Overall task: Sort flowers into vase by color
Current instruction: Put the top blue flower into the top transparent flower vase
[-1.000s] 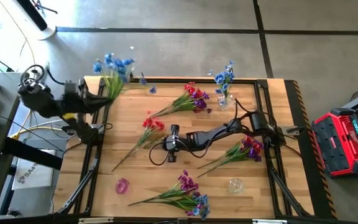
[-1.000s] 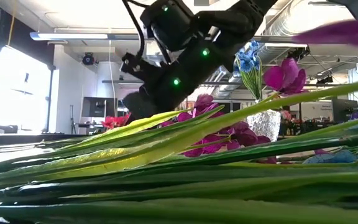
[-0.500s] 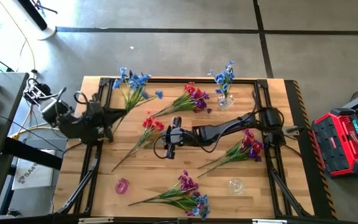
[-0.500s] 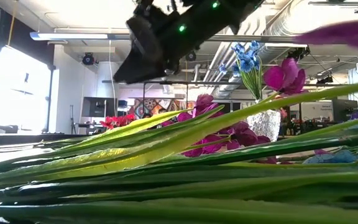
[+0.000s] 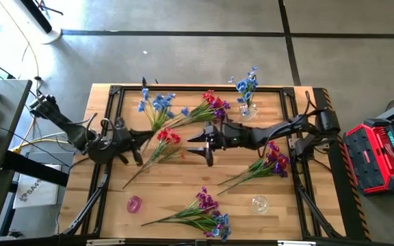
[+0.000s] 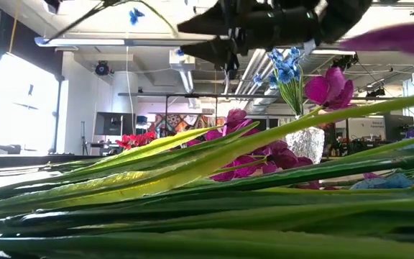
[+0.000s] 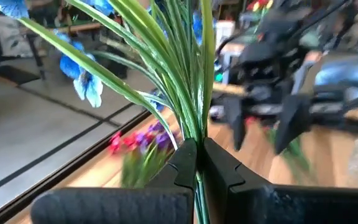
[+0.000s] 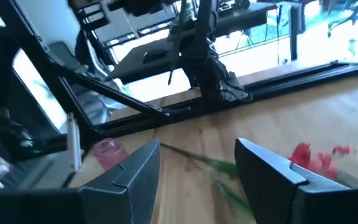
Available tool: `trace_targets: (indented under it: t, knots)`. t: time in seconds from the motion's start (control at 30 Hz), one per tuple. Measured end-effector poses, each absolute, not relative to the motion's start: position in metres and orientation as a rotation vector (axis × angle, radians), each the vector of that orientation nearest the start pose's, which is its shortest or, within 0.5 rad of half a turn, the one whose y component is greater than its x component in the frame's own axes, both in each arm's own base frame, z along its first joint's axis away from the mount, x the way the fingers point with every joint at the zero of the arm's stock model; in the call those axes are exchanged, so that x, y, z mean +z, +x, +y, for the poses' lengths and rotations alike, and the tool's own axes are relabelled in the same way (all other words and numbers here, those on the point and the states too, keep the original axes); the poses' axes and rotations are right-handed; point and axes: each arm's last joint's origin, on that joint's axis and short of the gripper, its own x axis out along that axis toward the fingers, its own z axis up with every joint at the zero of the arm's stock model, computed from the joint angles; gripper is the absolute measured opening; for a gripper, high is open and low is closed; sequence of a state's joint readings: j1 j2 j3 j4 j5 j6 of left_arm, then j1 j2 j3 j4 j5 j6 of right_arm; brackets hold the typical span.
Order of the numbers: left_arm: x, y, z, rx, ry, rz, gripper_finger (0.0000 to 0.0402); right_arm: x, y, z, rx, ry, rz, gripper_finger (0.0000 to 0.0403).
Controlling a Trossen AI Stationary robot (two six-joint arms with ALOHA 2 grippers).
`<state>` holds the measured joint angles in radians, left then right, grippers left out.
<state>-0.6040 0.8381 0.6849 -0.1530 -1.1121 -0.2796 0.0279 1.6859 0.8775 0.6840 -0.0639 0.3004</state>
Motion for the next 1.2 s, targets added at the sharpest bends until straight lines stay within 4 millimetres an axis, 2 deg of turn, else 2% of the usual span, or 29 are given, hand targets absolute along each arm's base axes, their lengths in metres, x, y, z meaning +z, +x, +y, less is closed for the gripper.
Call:
trace_targets:
  t: [0.13,0.4,0.73,1.0,1.2]
  knots:
    - [0.282,0.171,-0.078,0.467,-0.038,0.077,0.0000,0.210,0.354,0.012,0.074,0.335,0.120,0.0197]
    - [0.253,0.206,-0.079,0.397,-0.022,0.079,0.0000,0.221,0.354,0.021,0.119,0.303,0.011,0.0197]
    - [0.224,0.242,-0.080,0.322,-0.029,0.101,0.0000,0.223,0.353,0.022,0.170,0.226,-0.014,0.0197]
    - [0.211,0.258,-0.076,0.259,-0.048,0.091,0.0000,0.223,0.353,0.022,0.160,0.204,-0.017,0.0192]
    - [0.209,0.259,-0.076,0.231,-0.044,0.103,0.0000,0.220,0.354,0.020,0.108,0.208,0.010,0.0151]
